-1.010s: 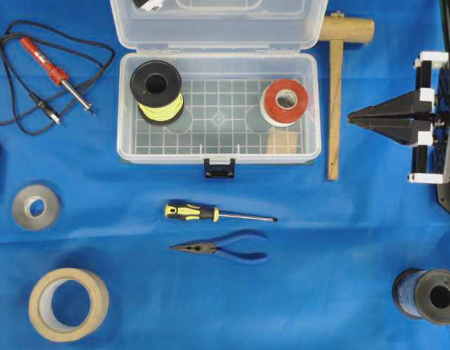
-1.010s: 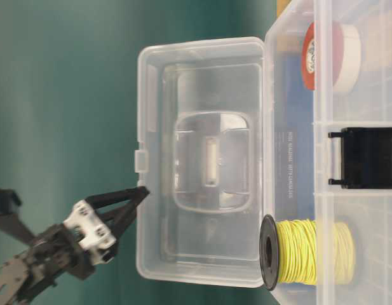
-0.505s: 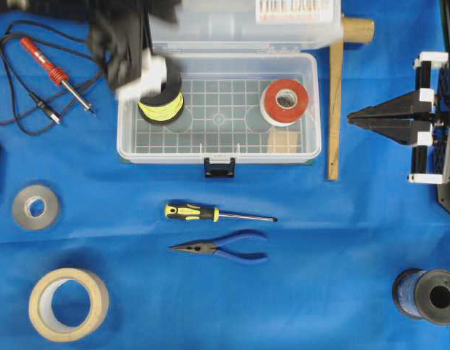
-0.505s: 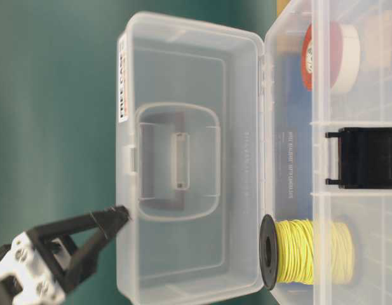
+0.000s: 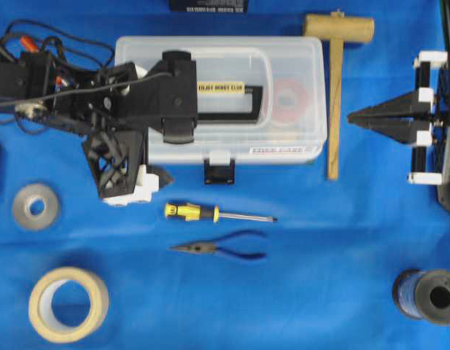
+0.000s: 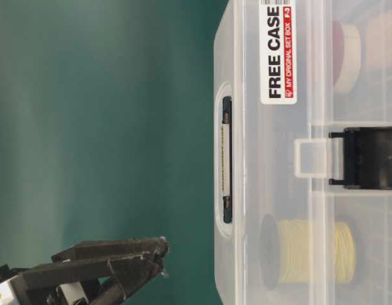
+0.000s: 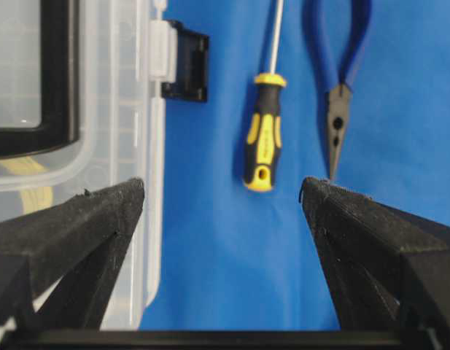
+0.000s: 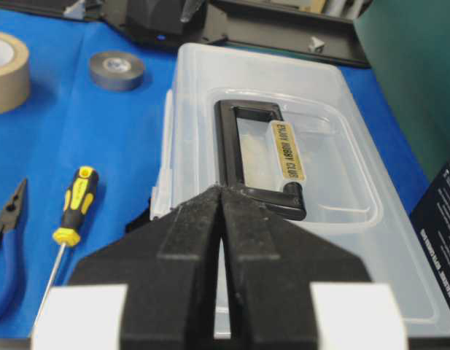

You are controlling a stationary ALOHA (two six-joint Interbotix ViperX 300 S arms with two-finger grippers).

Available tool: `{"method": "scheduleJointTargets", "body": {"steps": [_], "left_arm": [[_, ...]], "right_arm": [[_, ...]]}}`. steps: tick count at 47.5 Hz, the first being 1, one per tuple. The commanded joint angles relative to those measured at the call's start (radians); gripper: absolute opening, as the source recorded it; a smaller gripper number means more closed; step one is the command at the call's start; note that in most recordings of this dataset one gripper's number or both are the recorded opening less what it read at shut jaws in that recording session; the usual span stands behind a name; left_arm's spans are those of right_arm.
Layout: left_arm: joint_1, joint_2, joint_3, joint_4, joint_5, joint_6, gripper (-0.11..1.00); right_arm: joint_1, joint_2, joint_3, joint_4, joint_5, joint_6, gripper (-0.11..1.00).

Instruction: Close the tool box with the left arm.

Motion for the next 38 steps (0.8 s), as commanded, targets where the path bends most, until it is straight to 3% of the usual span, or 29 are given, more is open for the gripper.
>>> {"method": "scheduleJointTargets", "body": {"steps": [1,8,15,38], "left_arm": [[-0.005,-0.041,-0.026,0.005,0.0,0.002,0.9],[0.006,-0.107,0.002,0.02,-0.035,0.012,0.9],[0.009,-0.193,0.097,0.021,-0.166,0.021,0.9],[0.008,-0.71,0.626,0.015,-0.733,0.023,0.9]], "right_arm": [[-0.003,0.002,-0.012,0.0,-0.005,-0.002,0.0],[-0.003,-0.005,-0.015,0.0,-0.005,0.0,0.0],[-0.003,-0.023,-0.017,-0.002,-0.005,-0.002,0.0],[-0.003,-0.069,-0.026,-0.009,-0.009,-0.009,0.0]]}}
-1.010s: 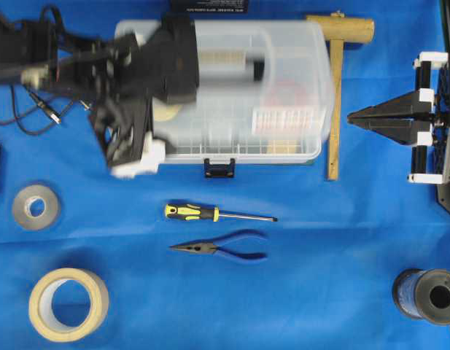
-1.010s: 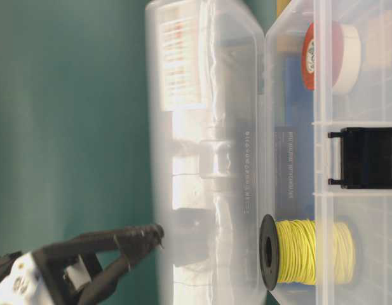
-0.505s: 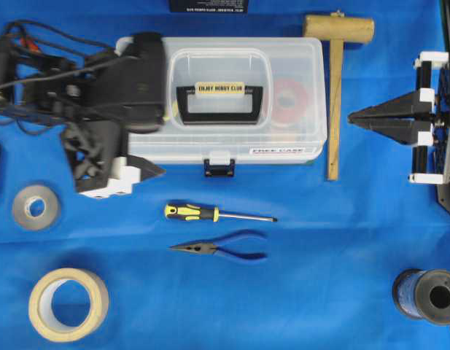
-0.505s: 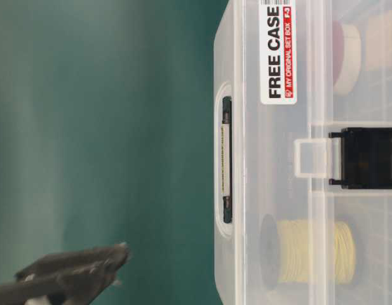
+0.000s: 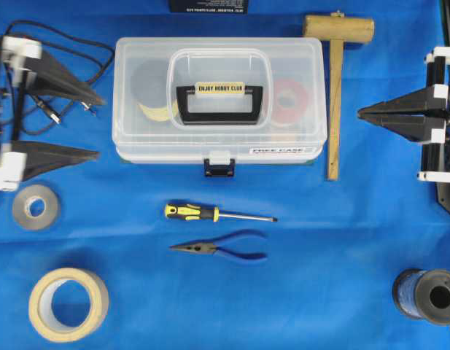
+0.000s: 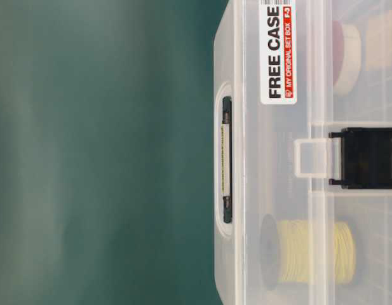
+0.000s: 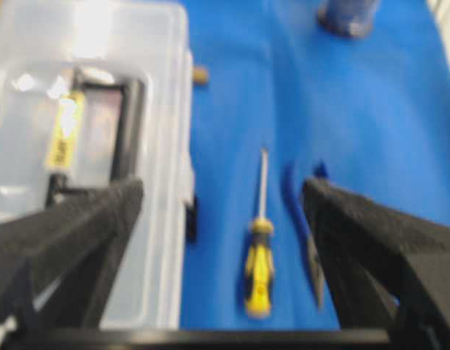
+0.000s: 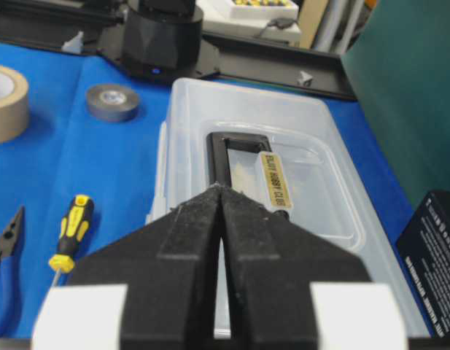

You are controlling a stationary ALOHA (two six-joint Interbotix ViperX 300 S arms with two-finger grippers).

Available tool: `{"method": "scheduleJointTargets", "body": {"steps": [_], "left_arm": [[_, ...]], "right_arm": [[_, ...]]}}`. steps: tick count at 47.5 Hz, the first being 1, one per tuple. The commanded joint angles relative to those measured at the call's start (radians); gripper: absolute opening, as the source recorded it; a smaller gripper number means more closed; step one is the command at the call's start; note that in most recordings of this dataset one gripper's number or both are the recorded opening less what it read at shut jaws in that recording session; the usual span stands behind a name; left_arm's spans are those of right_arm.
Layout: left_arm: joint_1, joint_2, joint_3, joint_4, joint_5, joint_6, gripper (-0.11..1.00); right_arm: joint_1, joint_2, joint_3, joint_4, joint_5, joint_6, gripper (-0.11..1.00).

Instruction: Close the tool box with the left arm.

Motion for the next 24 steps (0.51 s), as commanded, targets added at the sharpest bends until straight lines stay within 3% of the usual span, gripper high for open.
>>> {"method": "scheduleJointTargets", "body": {"steps": [1,15,24], "left_arm": [[-0.002,-0.078,0.087,-0.002,-0.095,0.003,0.9],[-0.002,-0.285,0.43,-0.005,-0.393,0.005,0.9],[-0.002,-0.341,0.54,-0.005,-0.454,0.005,0.9]], "right_arm": [[-0.002,-0.002,-0.028,-0.002,-0.008,-0.002,0.0],[-0.002,-0.009,-0.028,-0.002,-0.003,-0.002,0.0],[-0.002,-0.009,-0.028,-0.002,-0.003,-0.002,0.0]]}}
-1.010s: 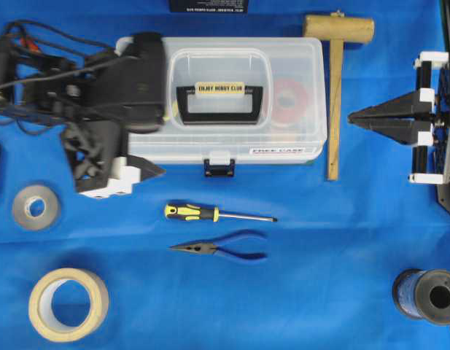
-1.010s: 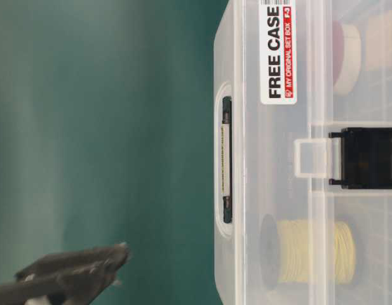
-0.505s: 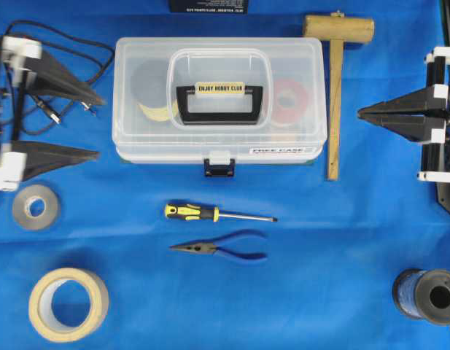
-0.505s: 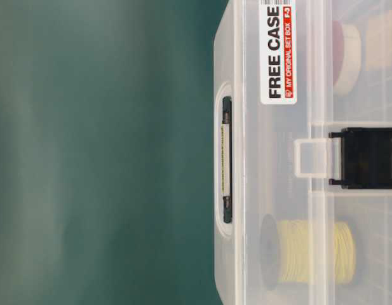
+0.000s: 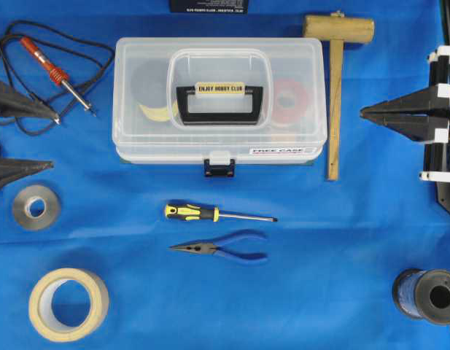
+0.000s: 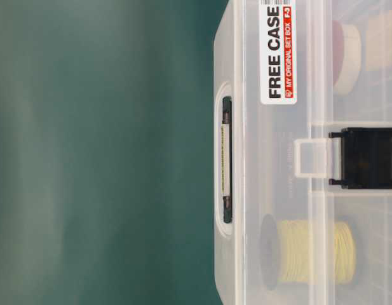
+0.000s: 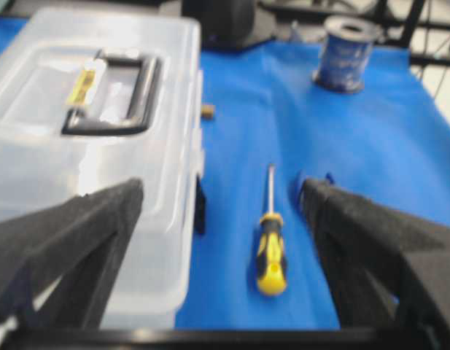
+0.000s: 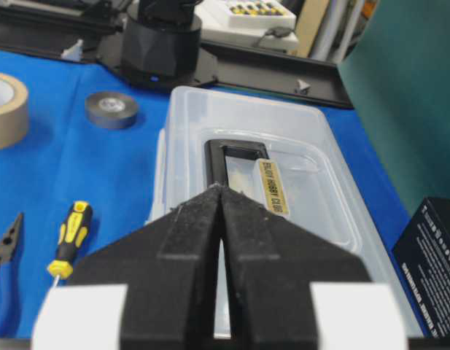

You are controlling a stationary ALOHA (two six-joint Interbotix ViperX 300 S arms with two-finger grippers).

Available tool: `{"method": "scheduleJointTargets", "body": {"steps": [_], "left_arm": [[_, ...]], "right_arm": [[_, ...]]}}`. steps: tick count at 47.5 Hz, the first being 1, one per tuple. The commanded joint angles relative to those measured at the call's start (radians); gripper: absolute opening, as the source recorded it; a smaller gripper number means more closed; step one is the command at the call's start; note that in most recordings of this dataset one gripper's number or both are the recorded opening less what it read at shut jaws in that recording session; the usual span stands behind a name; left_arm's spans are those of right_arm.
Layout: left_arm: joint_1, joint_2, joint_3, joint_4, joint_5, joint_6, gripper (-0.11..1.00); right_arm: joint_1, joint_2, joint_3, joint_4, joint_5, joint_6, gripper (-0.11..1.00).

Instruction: Close the tool box with the left arm.

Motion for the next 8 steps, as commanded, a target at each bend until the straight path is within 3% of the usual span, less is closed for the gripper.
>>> {"method": "scheduleJointTargets", "body": {"steps": [1,8], "left_arm": [[-0.002,-0.005,0.021,-0.002,-0.026,0.002,0.9],[-0.002,-0.003,0.046,0.0,-0.026,0.003,0.88]], "right_arm": [[-0.002,0.002,-0.028,-0.002,-0.003,-0.002,0.0],[-0.002,0.002,-0.026,-0.002,-0.003,-0.002,0.0]]}}
